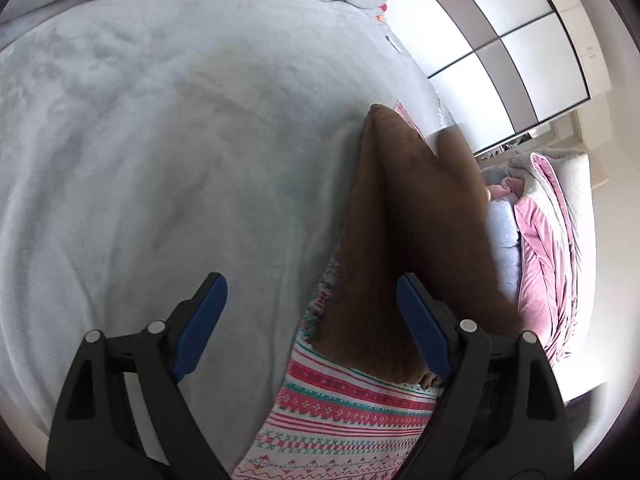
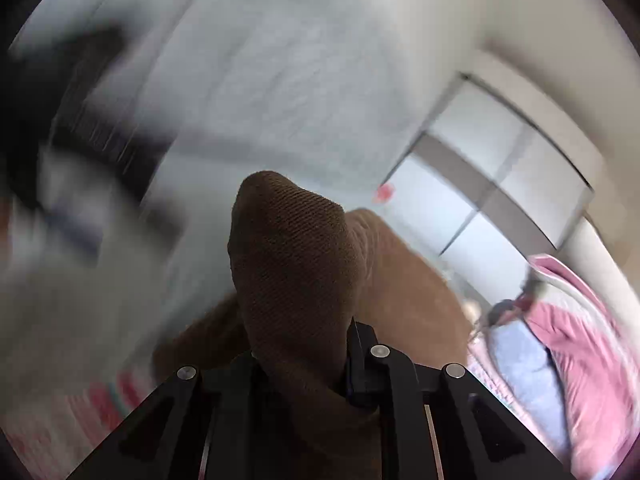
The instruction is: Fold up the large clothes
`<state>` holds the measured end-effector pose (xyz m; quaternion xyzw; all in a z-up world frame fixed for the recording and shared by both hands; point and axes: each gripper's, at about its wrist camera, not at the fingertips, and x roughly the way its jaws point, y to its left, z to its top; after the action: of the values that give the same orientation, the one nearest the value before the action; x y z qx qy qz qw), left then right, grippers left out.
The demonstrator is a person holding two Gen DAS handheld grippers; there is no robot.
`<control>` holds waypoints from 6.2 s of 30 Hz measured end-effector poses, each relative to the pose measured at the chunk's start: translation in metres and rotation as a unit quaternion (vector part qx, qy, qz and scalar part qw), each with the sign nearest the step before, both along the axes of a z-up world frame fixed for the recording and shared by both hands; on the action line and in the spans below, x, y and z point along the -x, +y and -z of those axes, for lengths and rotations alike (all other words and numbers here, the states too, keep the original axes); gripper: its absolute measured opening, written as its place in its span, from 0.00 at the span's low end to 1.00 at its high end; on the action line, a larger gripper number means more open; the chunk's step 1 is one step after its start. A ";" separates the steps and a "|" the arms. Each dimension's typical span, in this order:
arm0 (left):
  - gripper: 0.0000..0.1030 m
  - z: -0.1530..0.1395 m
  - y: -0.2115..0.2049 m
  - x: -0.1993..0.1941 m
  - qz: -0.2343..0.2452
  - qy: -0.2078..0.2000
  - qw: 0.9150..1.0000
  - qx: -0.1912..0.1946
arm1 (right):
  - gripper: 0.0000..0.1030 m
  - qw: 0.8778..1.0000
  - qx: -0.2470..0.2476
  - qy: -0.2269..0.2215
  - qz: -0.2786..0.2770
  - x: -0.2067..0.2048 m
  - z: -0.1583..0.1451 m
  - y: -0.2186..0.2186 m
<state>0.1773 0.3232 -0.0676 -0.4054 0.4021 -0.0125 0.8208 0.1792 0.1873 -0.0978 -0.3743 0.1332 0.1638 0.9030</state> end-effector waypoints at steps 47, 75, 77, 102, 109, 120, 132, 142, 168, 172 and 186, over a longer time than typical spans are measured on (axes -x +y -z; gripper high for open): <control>0.41 -0.028 -0.144 -0.062 0.091 -0.036 0.971 -0.219 | 0.28 0.997 0.071 0.025 0.007 0.034 0.035 -0.153; 0.51 0.003 -0.130 -0.068 0.133 -0.005 0.971 -0.200 | 0.40 0.941 -0.245 0.225 -0.059 -0.030 -0.066 -0.243; 0.51 0.002 -0.131 -0.069 0.132 -0.003 0.970 -0.202 | 0.36 0.937 -0.250 0.242 -0.037 -0.049 -0.061 -0.239; 0.59 -0.066 -0.129 -0.041 0.091 -0.131 0.971 -0.176 | 0.34 0.903 -0.282 0.323 0.024 -0.087 0.006 -0.229; 0.59 -0.028 -0.145 -0.096 0.085 -0.030 0.975 -0.205 | 0.34 0.903 -0.282 0.323 0.032 -0.083 0.005 -0.228; 0.62 0.000 -0.131 -0.116 0.090 0.032 0.982 -0.166 | 0.39 0.934 -0.241 0.264 0.025 -0.132 -0.063 -0.233; 0.62 0.003 -0.126 -0.128 0.090 0.032 0.983 -0.157 | 0.39 0.887 -0.208 0.389 0.136 -0.325 -0.021 -0.197; 0.62 0.002 -0.125 -0.126 0.092 0.030 0.985 -0.145 | 0.40 0.916 -0.181 0.340 0.113 -0.304 -0.073 -0.157; 0.62 0.000 -0.077 -0.099 0.080 -0.012 0.997 -0.018 | 0.64 0.877 -0.288 0.372 0.097 -0.197 -0.053 -0.240; 0.62 -0.007 -0.087 -0.093 0.078 -0.009 0.994 -0.080 | 0.64 0.870 -0.293 0.389 0.082 -0.148 -0.045 -0.267; 0.62 -0.014 -0.080 -0.075 0.076 -0.011 0.991 -0.113 | 0.67 0.891 -0.234 0.374 0.107 -0.113 -0.012 -0.246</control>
<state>0.2527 0.2431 -0.0532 -0.2783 0.4214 -0.0334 0.8625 0.2922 -0.0591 -0.0860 -0.0467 0.4581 0.2206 0.8598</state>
